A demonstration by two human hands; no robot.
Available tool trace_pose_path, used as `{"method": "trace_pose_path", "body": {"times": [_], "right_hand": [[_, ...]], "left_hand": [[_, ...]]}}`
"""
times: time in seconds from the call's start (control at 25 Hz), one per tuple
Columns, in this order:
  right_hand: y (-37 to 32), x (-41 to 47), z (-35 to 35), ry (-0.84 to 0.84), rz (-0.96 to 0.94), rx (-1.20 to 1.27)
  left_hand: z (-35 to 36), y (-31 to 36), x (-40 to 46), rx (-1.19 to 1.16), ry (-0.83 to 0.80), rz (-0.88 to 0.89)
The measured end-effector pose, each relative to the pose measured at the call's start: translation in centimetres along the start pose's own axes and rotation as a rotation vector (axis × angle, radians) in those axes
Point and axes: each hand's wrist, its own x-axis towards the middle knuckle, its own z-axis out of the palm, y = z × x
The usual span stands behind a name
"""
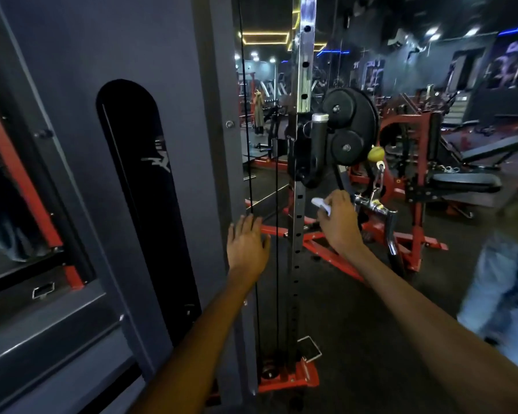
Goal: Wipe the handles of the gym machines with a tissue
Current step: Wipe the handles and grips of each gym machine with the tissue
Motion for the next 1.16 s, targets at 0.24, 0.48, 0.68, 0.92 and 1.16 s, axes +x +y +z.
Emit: {"method": "trace_pose_path", "body": {"times": [0.24, 0.48, 0.68, 0.92, 1.16], "right_hand": [[2.6, 9.8, 4.4, 0.217, -0.351, -0.05], [4.0, 17.9, 5.4, 0.304, -0.677, -0.528], [7.2, 14.2, 6.2, 0.111, -0.899, -0.737], [5.6, 16.9, 4.8, 0.17, -0.765, -0.773], [5.2, 16.9, 5.3, 0.127, -0.752, -0.817]], "left_hand": [[0.5, -3.1, 13.5, 0.083, 0.325, -0.016], [-0.5, -6.5, 24.4, 0.071, 0.539, -0.147], [2.4, -9.6, 25.8, 0.103, 0.576, -0.095], [3.1, -10.0, 26.8, 0.094, 0.644, -0.049], [2.5, -9.8, 26.9, -0.012, 0.688, -0.104]]}}
